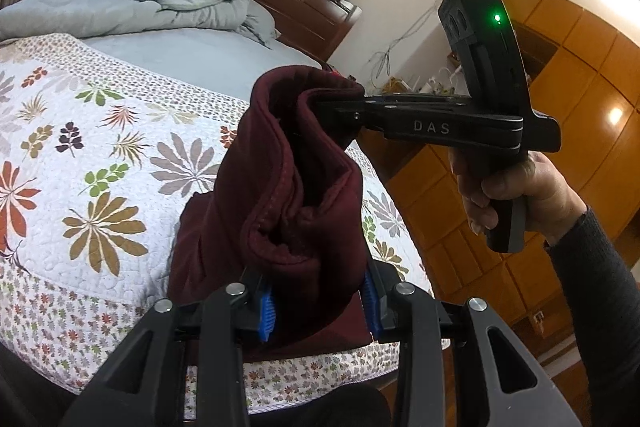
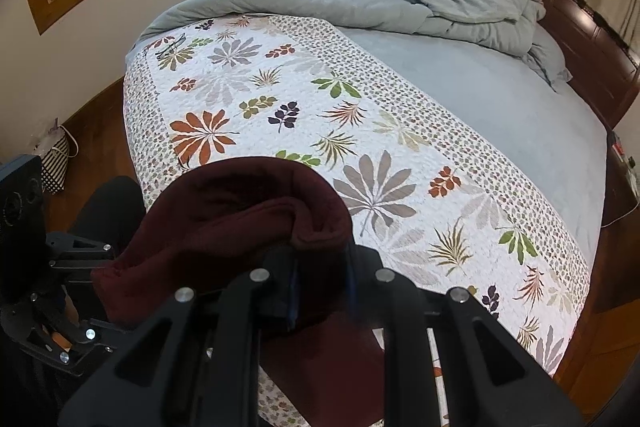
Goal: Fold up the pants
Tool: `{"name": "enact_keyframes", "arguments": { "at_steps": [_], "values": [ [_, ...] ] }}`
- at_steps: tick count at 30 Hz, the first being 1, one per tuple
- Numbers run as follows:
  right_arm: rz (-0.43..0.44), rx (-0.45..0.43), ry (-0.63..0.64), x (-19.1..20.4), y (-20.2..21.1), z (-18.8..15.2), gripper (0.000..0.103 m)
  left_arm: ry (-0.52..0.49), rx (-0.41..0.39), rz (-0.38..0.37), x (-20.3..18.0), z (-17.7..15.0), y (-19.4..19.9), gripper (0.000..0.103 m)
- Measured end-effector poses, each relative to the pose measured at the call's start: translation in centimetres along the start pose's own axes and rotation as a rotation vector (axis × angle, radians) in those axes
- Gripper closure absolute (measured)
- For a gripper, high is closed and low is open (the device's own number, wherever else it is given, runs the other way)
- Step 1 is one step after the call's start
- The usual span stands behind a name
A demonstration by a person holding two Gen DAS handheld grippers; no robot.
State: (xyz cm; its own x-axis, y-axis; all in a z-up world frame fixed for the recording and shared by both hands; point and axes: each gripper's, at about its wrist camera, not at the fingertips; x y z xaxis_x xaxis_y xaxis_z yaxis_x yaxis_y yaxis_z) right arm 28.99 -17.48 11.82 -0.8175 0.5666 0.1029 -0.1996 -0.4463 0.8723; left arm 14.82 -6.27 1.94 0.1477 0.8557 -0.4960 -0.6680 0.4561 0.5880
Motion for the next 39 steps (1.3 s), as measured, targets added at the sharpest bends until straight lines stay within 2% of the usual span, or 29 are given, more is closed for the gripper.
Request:
{"name": "enact_keyframes", "arguments": {
  "at_steps": [18,39],
  "values": [
    [-0.023,-0.023,-0.057,-3.5,0.3,-5.8,0.086,-0.067,0.085,-0.045,-3.2,-1.6,-4.2,0.069],
    [-0.072,-0.022,0.005,-5.9,-0.4,-10.8,0.086,-0.157,0.152,-0.049,-5.4,-3.2,-7.7,0.069]
  ]
}}
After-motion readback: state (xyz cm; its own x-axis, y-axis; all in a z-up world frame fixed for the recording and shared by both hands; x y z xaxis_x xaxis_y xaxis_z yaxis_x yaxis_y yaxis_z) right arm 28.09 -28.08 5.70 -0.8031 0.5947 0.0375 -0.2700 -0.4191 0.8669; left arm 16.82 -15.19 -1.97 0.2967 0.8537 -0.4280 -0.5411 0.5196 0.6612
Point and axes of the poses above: each gripper's, at about its wrist camera, not at the fingertips, and y roughly against the way its jaws point, x to its left, z to its top, and after that the axes turned 9 degrees about z, right-handed
